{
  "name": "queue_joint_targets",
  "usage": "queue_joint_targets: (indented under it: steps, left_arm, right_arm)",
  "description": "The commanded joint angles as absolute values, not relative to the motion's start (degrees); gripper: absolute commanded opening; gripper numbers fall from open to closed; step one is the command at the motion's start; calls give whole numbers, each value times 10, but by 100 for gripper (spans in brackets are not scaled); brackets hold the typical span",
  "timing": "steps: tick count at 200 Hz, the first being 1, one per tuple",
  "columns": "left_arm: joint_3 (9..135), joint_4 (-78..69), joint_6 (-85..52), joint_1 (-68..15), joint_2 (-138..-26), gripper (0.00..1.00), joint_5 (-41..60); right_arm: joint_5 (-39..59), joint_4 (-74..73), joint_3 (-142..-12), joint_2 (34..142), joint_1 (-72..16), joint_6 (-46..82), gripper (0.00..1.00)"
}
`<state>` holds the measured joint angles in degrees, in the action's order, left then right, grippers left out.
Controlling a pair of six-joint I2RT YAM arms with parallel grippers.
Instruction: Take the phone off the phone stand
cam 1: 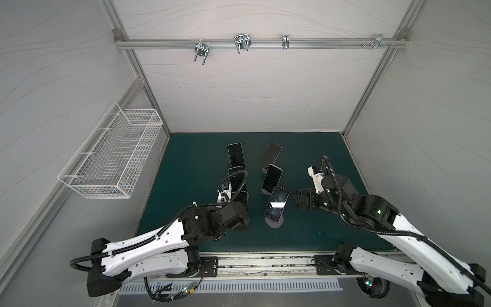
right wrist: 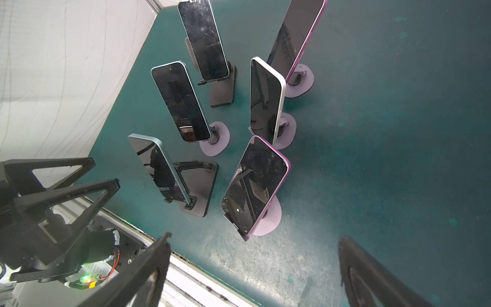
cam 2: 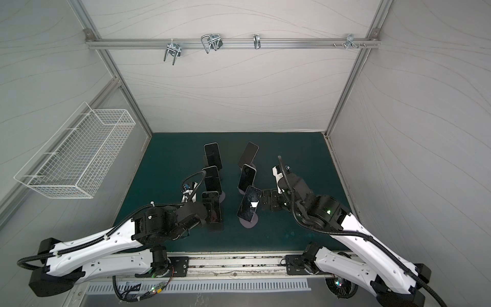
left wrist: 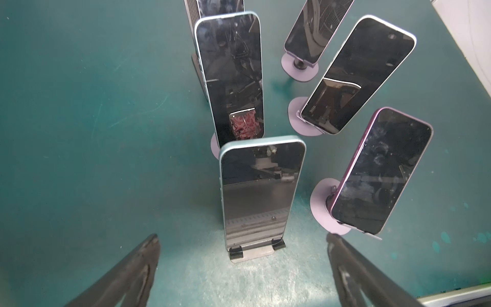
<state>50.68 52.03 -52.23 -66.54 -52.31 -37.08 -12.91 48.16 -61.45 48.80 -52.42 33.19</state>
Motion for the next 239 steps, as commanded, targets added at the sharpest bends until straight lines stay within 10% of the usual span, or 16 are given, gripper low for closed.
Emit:
queue_joint_targets:
  steps: [1, 239]
  left_arm:
    - [521, 518, -515, -668, -543, 99, -387]
    - [547, 504, -518, -667, -634, 99, -396]
  right_arm:
    - [-121, 453, -611, 495, -526, 340, 97]
    - [-95, 422, -600, 519, -516, 327, 91]
